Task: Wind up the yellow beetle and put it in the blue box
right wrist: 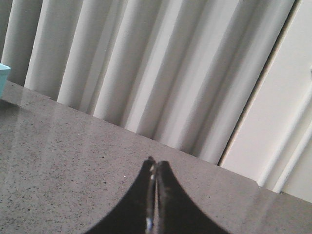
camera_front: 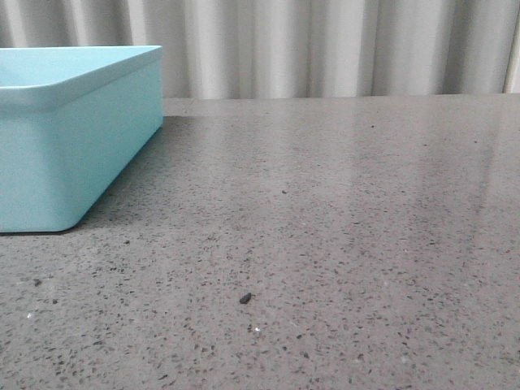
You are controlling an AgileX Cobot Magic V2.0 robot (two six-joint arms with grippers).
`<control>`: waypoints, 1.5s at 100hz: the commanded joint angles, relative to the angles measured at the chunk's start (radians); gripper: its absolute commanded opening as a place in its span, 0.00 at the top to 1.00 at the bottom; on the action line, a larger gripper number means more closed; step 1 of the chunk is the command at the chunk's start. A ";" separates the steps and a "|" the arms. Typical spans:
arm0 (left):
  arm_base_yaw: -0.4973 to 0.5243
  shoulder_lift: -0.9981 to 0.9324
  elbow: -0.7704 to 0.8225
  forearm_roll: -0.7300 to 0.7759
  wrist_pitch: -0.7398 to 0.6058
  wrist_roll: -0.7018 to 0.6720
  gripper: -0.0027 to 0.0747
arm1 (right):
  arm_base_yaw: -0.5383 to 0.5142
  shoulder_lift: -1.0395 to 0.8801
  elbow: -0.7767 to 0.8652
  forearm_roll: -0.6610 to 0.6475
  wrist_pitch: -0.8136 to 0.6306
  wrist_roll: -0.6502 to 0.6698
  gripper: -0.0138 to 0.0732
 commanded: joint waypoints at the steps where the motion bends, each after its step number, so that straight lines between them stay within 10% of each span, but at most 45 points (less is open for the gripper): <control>1: -0.004 0.012 0.024 -0.015 -0.052 -0.008 0.99 | -0.001 0.009 -0.008 -0.024 -0.073 -0.009 0.90; 68: -0.004 0.012 0.024 -0.015 -0.052 -0.008 0.99 | -0.010 -0.016 0.128 -0.019 0.044 -0.009 0.90; 150: -0.004 0.012 0.024 -0.015 -0.052 -0.008 0.99 | -0.254 -0.016 0.415 0.228 -0.058 -0.009 0.90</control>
